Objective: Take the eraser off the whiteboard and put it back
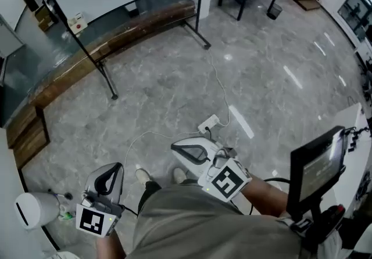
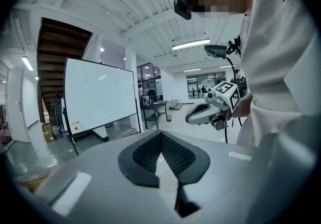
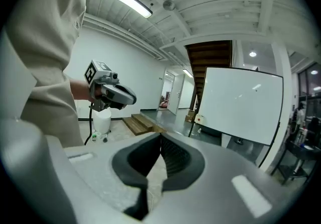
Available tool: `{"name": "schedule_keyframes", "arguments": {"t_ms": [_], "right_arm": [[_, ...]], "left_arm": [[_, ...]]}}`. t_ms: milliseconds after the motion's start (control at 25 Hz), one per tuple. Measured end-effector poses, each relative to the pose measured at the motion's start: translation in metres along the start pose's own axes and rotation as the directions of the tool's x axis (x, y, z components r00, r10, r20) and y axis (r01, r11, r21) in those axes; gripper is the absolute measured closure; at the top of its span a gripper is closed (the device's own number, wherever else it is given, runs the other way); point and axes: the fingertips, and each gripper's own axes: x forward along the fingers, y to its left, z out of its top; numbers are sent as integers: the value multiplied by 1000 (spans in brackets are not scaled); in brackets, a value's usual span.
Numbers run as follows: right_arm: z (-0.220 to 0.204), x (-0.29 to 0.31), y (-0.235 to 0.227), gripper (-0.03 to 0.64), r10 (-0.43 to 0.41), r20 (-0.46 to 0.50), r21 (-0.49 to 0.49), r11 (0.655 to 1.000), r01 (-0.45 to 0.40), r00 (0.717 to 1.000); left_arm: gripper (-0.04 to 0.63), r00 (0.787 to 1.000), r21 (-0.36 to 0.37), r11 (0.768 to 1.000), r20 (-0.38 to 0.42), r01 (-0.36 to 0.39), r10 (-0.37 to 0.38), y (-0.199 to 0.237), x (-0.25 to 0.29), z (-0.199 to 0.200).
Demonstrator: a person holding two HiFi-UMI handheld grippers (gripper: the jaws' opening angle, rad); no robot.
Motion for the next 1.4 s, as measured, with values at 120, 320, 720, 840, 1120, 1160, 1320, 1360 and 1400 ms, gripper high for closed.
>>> {"name": "schedule_keyframes", "arguments": {"t_ms": [120,320,720,840,1120,1160,1320,1360,1400], "right_arm": [[-9,10,-6,614,8,29,-8,1000,-8,1000],[-15,30,-13,611,-35,13,66,997,34,999],[-8,95,-15,597,-44,-28,118,992,47,999],[3,119,-14,594,-43,-43,104,993,48,998],[34,182,-10,594,-35,-55,62,997,38,998],[36,190,-9,594,-36,-56,60,997,39,998],[38,215,-11,594,-40,-77,76,996,46,996],[38,219,-14,594,-38,-81,83,996,45,996],[38,221,-17,594,-38,-82,88,995,45,996]], "left_arm": [[591,996,-8,998,-72,-62,61,21,-15,-19],[591,987,-12,987,-41,-158,157,64,-33,-19],[591,978,-65,979,-92,-191,185,114,-58,-59],[590,981,-81,979,-61,-189,184,141,-64,-66],[591,991,-67,989,-16,-135,135,188,-70,-74],[590,992,-76,989,-14,-127,126,194,-71,-77],[590,995,-86,991,-4,-102,102,216,-72,-87],[589,995,-95,990,-5,-102,102,219,-70,-88],[591,995,-103,990,-7,-100,100,221,-67,-89]]}}
